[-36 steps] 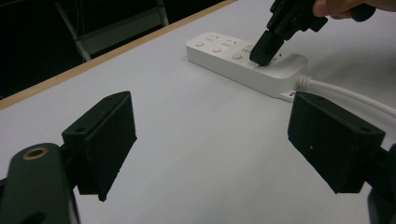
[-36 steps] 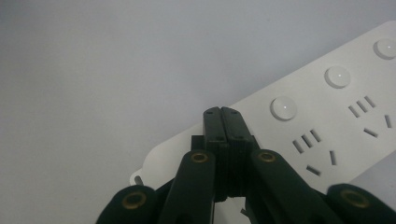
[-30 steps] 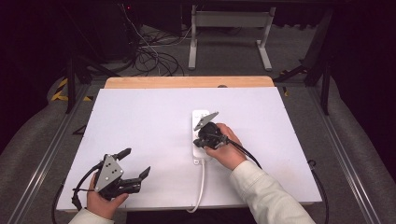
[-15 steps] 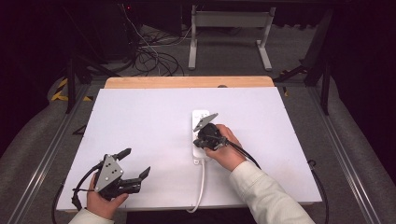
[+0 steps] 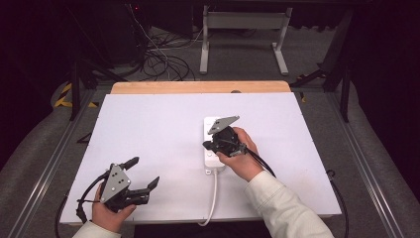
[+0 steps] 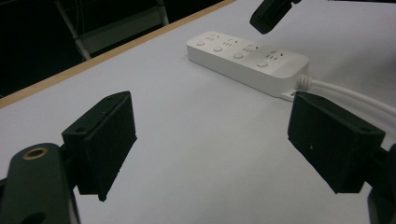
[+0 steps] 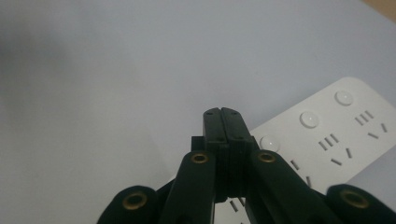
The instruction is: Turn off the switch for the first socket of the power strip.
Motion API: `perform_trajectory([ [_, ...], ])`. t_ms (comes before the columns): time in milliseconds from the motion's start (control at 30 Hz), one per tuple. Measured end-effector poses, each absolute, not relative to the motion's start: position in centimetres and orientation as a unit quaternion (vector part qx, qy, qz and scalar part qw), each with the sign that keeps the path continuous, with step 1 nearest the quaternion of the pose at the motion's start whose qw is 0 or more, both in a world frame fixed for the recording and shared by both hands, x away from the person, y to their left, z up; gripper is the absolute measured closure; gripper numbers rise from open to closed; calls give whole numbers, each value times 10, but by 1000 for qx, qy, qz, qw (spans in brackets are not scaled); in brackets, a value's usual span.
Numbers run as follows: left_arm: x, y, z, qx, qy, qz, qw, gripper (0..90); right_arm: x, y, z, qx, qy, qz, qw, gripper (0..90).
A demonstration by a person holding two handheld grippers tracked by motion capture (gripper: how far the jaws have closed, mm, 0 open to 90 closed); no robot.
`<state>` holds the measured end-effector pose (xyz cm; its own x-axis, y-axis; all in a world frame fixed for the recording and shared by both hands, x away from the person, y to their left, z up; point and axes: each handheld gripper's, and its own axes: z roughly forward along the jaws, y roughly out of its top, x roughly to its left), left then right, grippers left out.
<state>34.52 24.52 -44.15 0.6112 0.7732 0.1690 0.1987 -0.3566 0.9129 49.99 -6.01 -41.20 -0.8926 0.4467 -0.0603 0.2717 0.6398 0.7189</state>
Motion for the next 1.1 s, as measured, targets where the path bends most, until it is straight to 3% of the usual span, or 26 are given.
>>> perform_trajectory([
  [967,345,245,-441,763,318,311,470,155,492,-62,-399,177,895,387,130,900],
  [1000,344,245,-441,762,318,311,470,155,491,-62,-398,177,895,391,122,790],
  [1100,344,246,-441,760,321,311,472,155,490,-63,-396,180,891,395,131,708],
])
